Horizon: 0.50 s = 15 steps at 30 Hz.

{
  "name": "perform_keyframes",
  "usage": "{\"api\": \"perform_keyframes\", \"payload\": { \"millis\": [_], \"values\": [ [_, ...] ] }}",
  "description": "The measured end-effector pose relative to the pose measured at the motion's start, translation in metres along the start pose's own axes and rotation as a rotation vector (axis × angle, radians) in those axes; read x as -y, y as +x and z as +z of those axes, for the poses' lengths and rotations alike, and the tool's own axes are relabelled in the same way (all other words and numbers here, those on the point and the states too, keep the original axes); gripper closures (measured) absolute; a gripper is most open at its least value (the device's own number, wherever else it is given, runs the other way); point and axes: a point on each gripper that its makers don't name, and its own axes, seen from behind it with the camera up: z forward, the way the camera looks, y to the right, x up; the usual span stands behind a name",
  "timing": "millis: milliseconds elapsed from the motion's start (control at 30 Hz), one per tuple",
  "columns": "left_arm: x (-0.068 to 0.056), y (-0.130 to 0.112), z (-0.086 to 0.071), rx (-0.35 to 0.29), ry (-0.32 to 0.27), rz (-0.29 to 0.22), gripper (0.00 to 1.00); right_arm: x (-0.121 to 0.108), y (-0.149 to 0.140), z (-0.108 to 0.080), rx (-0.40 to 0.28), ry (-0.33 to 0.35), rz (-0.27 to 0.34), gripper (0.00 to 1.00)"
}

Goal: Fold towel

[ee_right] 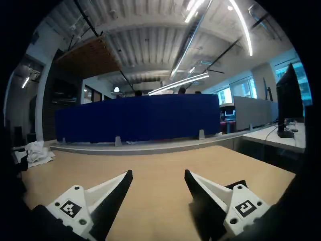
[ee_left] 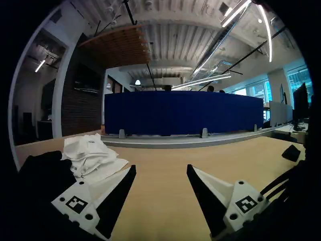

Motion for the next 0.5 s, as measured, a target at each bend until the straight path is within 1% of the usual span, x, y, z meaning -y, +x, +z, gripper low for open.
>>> {"api": "perform_keyframes", "payload": {
  "millis": [167, 500],
  "values": [
    [0.000, 0.001, 0.000, 0.000, 0.000, 0.000, 0.06, 0.004, 0.003, -0.003, -0.008, 0.004, -0.001, 0.00],
    [0.000, 0.000, 0.000, 0.000, 0.000, 0.000, 0.06, 0.015, -0.001, -0.006, -0.010, 0.026, -0.052, 0.00]
  ]
}}
